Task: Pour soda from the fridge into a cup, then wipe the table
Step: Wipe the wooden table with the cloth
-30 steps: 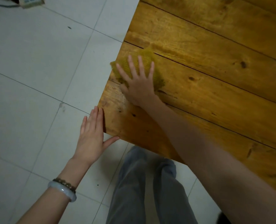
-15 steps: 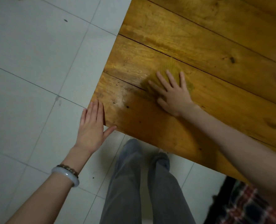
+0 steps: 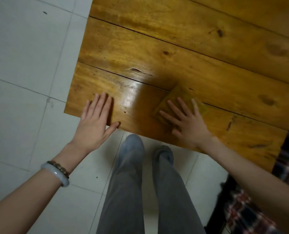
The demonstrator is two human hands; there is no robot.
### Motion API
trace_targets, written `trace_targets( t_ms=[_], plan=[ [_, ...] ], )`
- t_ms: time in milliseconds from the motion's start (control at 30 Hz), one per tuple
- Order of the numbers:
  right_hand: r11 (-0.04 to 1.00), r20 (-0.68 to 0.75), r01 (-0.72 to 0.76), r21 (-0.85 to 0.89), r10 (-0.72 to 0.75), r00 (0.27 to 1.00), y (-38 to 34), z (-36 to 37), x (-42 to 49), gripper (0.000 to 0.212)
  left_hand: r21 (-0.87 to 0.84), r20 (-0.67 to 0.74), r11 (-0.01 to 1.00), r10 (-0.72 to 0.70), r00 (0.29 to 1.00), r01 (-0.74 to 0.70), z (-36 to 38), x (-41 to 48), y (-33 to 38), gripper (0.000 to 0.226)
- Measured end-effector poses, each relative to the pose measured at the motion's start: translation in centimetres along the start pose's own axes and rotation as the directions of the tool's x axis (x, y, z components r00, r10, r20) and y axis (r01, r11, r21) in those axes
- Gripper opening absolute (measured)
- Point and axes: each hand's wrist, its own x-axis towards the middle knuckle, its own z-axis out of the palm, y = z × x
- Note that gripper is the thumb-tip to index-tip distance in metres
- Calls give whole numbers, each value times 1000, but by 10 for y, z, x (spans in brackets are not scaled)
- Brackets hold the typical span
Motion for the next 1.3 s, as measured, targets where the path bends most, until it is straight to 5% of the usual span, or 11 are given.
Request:
trace_targets(
  t_ms=[133,233,433,533,733,900,967,1067,1167,1300],
  plan=[
    [932,5,-360,47,360,933,69,-17,20,64,28,29,996,84,996,-85,16,16,39,79],
    [848,-41,-511,137,521,853,53,-35,75,68,-33,-4,998,59,998,-59,18,22,60,74],
    [994,-94,-7,108,17,995,-39,5,17,63,-70,-33,994,83,996,-85,7,24,73,69],
    [998,-96,26,58,-20,995,-11,27,-49,63,-17,-3,994,109,994,-109,9,26,83,68],
    [941,-71,-329,72,334,940,103,28,-111,61,104,83,984,133,988,-142,29,41,120,80],
    [764,-24,-611,207,628,777,108,-2,-29,68,166,95,977,119,988,-133,37,45,131,84],
    [813,-38,-547,198,564,825,76,0,-15,66,165,110,977,116,987,-134,36,46,131,85],
    [957,-79,-249,151,263,962,30,19,-49,64,173,120,978,99,988,-119,34,47,134,86],
    [995,-72,-58,81,64,995,30,40,-108,65,187,123,974,103,987,-125,32,47,138,83],
    [989,-110,-131,75,138,984,90,50,-170,61,207,153,971,90,984,-121,32,47,139,84]
  ],
)
